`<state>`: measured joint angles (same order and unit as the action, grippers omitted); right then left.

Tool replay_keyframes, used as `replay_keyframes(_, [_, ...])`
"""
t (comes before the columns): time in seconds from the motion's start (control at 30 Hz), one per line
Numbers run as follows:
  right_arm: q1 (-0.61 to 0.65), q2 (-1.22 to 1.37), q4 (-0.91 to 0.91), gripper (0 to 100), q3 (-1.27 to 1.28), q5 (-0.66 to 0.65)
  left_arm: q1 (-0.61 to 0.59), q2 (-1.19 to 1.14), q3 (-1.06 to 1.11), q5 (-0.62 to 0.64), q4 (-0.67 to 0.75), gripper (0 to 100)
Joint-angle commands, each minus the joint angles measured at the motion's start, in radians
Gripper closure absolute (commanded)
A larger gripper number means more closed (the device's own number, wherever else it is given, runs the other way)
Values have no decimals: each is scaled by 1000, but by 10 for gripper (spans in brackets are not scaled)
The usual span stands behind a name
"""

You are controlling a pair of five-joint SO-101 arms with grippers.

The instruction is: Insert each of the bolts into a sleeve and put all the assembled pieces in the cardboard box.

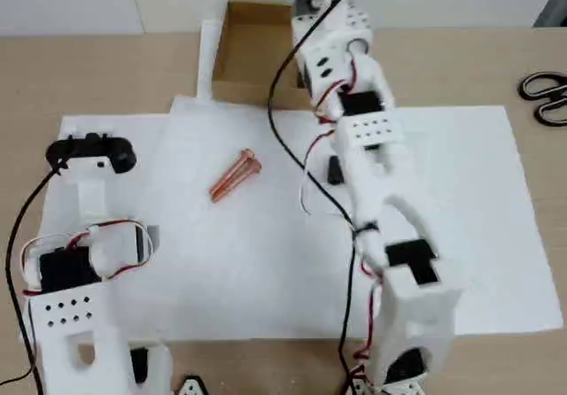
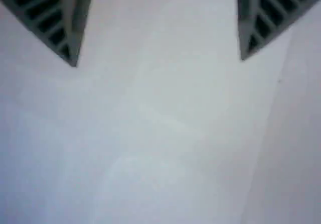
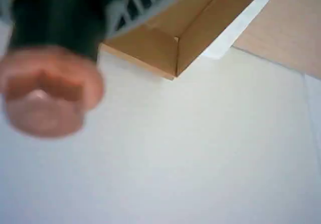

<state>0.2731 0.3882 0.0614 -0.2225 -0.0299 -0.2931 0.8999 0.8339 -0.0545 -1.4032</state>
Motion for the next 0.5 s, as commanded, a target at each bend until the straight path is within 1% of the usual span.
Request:
replay_keyframes(0.0, [24, 35, -107, 995, -86, 9, 3, 11, -5, 9, 17, 803])
replay_keyframes(0.17, [51, 90, -111, 995, -86, 12, 3, 11, -4, 9, 17, 803])
replay_keyframes(0.47, [50, 232, -113, 994, -91, 12, 3, 11, -4, 9, 17, 803])
